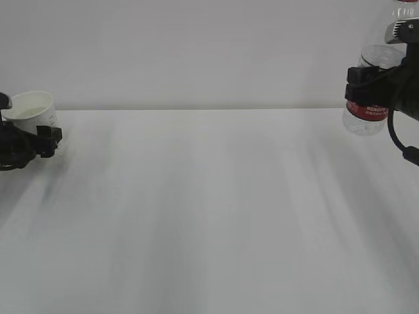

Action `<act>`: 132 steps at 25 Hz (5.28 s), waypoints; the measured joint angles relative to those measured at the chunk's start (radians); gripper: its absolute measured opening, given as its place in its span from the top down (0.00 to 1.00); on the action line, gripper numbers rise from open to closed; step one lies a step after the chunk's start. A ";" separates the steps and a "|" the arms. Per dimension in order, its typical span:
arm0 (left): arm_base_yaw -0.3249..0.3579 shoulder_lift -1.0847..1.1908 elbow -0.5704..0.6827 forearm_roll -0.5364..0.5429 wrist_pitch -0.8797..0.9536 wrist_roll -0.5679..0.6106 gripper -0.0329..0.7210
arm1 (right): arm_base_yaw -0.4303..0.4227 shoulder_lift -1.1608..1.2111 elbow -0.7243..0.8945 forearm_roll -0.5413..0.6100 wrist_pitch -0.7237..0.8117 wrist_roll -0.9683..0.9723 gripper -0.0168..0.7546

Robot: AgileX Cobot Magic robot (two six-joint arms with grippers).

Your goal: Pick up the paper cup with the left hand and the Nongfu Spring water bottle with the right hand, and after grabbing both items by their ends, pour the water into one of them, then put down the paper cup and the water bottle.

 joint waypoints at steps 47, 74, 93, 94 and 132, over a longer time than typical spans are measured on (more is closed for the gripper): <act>-0.128 -0.618 0.106 0.000 0.792 0.000 0.12 | 0.000 0.000 0.000 -0.046 -0.051 0.018 0.31; -0.128 -0.863 0.106 -0.029 1.005 0.000 0.16 | 0.000 0.069 0.000 -0.046 -0.019 0.035 0.31; -0.128 -0.895 0.108 -0.029 1.017 0.000 0.17 | 0.000 0.174 -0.044 -0.040 -0.066 0.051 0.31; -0.128 -0.895 0.108 -0.029 1.017 0.000 0.17 | 0.000 0.181 -0.051 -0.040 -0.066 0.051 0.31; -0.128 -0.895 0.108 -0.029 1.012 0.000 0.18 | 0.000 0.419 -0.229 -0.038 -0.077 0.062 0.31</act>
